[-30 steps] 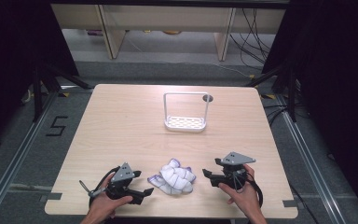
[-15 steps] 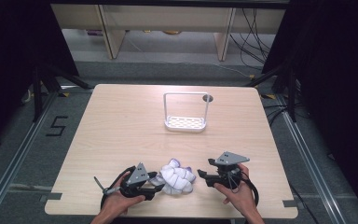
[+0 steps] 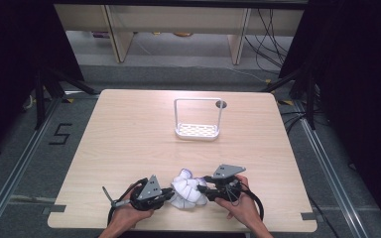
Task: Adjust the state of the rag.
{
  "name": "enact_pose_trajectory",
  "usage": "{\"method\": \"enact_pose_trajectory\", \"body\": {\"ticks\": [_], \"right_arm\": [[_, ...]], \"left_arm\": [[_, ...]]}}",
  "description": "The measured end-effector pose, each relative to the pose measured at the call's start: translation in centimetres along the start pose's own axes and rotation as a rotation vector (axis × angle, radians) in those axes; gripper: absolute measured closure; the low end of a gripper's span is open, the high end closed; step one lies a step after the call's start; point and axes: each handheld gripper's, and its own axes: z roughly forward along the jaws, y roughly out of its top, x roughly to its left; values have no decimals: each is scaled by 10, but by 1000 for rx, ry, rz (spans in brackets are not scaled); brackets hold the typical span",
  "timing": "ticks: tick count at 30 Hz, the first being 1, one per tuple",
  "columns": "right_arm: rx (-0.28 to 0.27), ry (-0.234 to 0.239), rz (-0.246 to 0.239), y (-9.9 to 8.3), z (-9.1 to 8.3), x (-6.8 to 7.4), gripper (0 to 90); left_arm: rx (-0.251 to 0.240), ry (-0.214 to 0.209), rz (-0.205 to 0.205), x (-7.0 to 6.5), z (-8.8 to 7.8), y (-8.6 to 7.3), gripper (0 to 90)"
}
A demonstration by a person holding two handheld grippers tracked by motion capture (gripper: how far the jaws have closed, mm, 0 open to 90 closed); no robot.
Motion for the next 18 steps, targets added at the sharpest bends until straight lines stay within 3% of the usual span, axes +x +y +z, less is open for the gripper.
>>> {"method": "enact_pose_trajectory", "body": {"ticks": [1,2,4,7,10,12,13,16,17,18], "right_arm": [[0,0,0,0,0,0,611],[-3,37,20,0,4,-3,707],[5,67,21,0,6,-6,793],[-1,64,17,0,4,-6,834],[-39,17,10,4,-8,-10,851],[-72,-37,-25,10,-26,-13,857],[-72,-37,-25,10,-26,-13,857],[-112,-63,-60,21,-50,-17,860],[-112,-63,-60,21,-50,-17,860],[-126,-94,-85,24,-56,-19,861]], "left_arm": [[0,0,0,0,0,0,811],[-10,19,5,1,0,-1,814],[-23,-8,-31,2,-3,-1,816],[-34,1,-43,3,-5,-1,817],[-61,13,-59,5,-15,2,824],[-87,24,-80,6,-26,5,828],[-100,32,-91,6,-32,6,828],[-150,50,-115,11,-56,14,831],[-150,50,-115,11,-56,14,832],[-162,56,-122,13,-63,16,832]]}}
